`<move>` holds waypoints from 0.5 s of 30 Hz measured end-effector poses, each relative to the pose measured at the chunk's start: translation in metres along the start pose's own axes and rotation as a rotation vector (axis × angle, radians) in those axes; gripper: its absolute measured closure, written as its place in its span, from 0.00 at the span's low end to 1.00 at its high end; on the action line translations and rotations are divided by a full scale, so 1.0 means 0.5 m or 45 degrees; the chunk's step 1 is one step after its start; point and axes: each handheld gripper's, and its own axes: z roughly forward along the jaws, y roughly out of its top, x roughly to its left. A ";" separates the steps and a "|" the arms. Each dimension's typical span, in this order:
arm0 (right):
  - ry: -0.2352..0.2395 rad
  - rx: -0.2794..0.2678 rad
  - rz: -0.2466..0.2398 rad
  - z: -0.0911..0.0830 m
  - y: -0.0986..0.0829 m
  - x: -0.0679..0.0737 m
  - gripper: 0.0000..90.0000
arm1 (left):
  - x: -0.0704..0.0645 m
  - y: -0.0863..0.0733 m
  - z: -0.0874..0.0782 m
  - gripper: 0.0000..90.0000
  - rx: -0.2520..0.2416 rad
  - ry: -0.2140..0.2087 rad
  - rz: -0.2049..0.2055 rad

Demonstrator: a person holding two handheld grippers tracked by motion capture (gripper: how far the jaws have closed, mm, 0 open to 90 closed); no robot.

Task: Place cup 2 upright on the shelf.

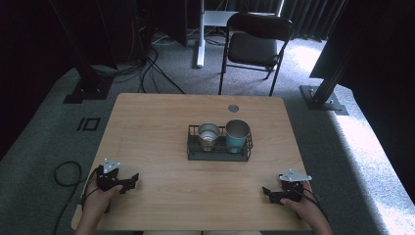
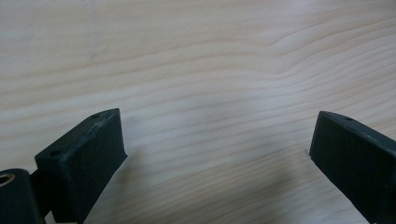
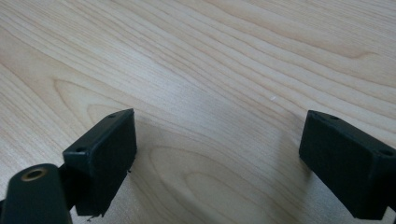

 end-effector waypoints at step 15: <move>0.000 0.000 0.000 0.000 0.000 0.000 0.12 | -0.001 -0.009 0.003 0.04 0.049 0.077 -0.001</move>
